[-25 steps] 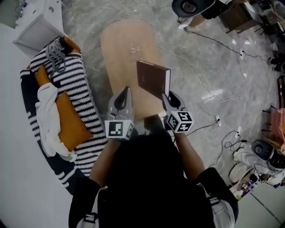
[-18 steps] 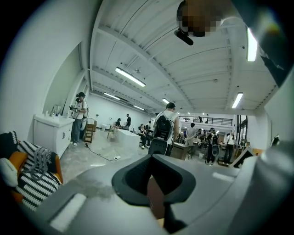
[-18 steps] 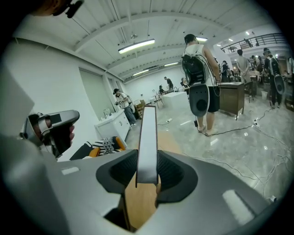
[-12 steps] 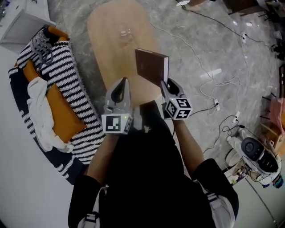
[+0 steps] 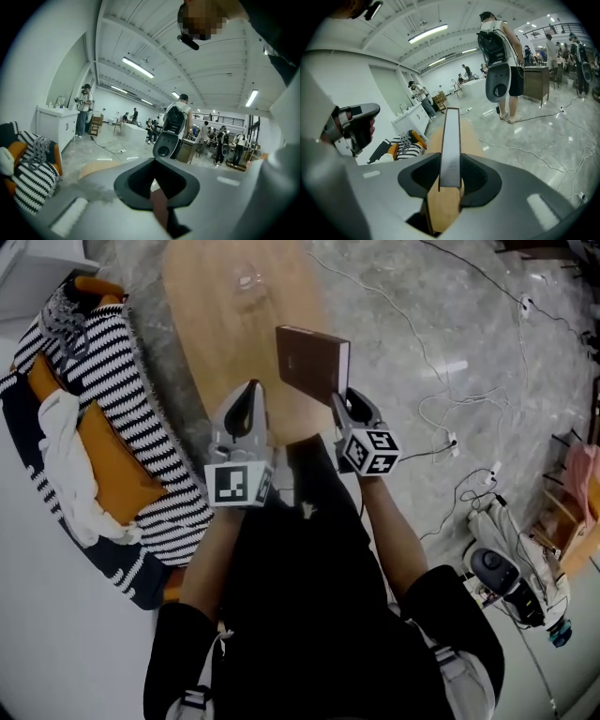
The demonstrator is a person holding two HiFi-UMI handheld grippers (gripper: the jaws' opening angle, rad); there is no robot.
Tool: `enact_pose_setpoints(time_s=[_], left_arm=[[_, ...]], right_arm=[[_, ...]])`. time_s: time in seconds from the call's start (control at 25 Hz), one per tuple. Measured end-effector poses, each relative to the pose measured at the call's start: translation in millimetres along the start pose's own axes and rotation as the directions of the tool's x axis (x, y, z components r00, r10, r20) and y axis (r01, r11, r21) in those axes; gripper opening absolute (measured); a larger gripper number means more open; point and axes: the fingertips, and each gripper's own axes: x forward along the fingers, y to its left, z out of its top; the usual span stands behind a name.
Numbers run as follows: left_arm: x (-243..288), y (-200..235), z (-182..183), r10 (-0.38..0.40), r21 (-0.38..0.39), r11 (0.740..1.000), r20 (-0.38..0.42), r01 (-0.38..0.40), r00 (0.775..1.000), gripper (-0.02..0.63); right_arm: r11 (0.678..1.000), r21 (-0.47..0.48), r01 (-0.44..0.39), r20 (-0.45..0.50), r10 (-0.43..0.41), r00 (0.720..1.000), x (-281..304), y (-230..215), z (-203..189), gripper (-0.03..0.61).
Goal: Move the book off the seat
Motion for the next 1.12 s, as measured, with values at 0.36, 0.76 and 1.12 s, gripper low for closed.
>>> enact_pose_setpoints(time_s=[0.36,0.76,1.12], left_arm=[[38,-7,-33,-0.006,-0.015,1.000,-0.043,0.005,0.999,0.006],[61,-12,-58,-0.008,-0.012,1.000,-0.078,0.007,0.997,0.006],[71,-11,-70,-0.017,-0.027,1.000,-0.060,0.015,0.998,0.006]], right_arm=[[0.998,0.062,-0.031,-0.057,0.034,0.998,38,-42,-29,0.144],[0.986,0.130,-0.105,-0.085,0.117,0.989,69,-71,-51,0.144],[0.983,0.129,-0.131,-0.120,0.147,0.982,88,-88,-66,0.144]])
